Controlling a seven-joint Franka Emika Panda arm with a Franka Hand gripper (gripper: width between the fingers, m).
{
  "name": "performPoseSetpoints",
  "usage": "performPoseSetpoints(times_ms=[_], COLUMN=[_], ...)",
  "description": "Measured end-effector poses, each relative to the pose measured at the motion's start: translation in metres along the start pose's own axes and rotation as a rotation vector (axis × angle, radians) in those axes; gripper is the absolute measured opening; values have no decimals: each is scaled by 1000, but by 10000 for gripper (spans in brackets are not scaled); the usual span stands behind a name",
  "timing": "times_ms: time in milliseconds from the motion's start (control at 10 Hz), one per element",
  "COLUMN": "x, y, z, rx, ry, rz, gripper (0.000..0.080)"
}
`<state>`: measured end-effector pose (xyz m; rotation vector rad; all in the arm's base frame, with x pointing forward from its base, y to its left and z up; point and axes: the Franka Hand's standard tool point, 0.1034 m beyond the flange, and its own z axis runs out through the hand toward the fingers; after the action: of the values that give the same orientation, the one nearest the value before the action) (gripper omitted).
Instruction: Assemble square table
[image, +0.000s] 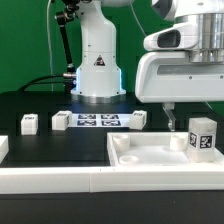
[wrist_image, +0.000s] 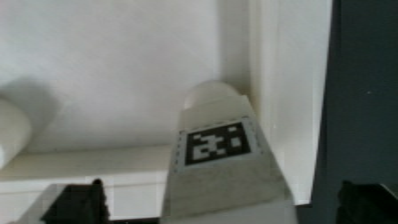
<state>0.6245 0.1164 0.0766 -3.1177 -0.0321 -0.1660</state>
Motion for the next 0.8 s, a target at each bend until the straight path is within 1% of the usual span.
performPoseSetpoints(times_ms=[200, 300, 500, 700, 800], x=[0, 0, 0, 0, 0], y=[2, 2, 2, 2, 2], z=[0, 0, 0, 0, 0], rx=[-15, -15, -15, -14, -14], ry=[0, 0, 0, 0, 0], rz=[-142, -127, -127, -97, -27], gripper=[639, 639, 289, 288, 288])
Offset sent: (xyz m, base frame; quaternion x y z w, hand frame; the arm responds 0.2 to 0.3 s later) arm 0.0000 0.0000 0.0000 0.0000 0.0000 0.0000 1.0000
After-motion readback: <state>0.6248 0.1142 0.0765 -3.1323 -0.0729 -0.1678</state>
